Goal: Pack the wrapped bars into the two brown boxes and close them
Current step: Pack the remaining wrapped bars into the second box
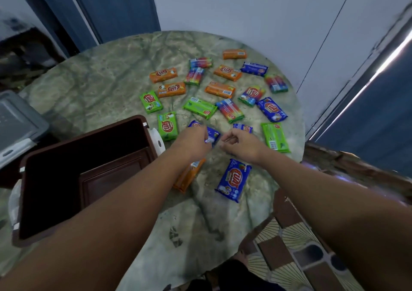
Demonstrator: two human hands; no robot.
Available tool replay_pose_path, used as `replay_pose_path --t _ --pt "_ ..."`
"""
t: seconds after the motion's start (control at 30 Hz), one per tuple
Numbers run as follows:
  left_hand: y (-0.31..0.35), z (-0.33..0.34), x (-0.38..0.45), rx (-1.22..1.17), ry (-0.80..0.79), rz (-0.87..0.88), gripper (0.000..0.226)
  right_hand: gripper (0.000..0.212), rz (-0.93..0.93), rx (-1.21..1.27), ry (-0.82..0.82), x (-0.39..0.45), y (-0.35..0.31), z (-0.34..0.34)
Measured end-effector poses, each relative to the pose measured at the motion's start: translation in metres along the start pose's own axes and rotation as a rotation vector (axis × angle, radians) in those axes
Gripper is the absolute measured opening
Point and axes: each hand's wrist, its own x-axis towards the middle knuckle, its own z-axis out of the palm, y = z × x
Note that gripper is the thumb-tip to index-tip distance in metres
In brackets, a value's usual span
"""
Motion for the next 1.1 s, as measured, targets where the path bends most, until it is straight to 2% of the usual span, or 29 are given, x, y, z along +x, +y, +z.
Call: replay_pose_path --t 0.17,0.27,0.4,0.47,0.53,0.63,0.7,0.87,1.03,1.1 --pt "-0.002 0.016 0.004 0.201 -0.098 -0.058 0.021 0.018 0.052 -0.147 -0.066 -0.003 0.007 0.0" --pt "-0.007 0.026 0.006 0.395 -0.137 -0.05 0.029 0.019 0.096 -0.217 -0.074 -0.004 0.01 0.002" --pt "-0.015 0.035 0.011 0.509 -0.211 -0.057 0.036 0.031 0.111 -0.48 -0.039 -0.012 0.01 0.002" --pt "-0.017 0.038 0.013 0.484 -0.253 -0.093 0.045 0.044 0.161 -0.676 -0.048 -0.012 0.011 0.003" --pt "-0.018 0.041 0.015 0.466 -0.288 -0.111 0.05 0.067 0.247 -0.788 -0.082 -0.013 0.013 0.005" --pt "-0.018 0.045 0.015 0.451 -0.266 -0.132 0.057 0.109 0.35 -0.753 -0.108 -0.018 0.014 0.01" --pt "-0.021 0.045 0.015 0.412 -0.238 -0.152 0.068 0.119 0.354 -0.73 -0.079 -0.02 0.014 0.015" --pt "-0.02 0.039 0.008 0.328 -0.206 -0.176 0.094 0.121 0.332 -0.732 -0.023 -0.022 0.011 0.027" --pt "-0.012 0.036 0.003 0.352 -0.178 -0.132 0.08 0.099 0.195 -0.749 0.041 -0.025 0.005 0.035" --pt "-0.013 0.037 0.002 0.314 -0.157 -0.13 0.078 0.1 0.217 -0.766 0.048 -0.026 0.006 0.036"
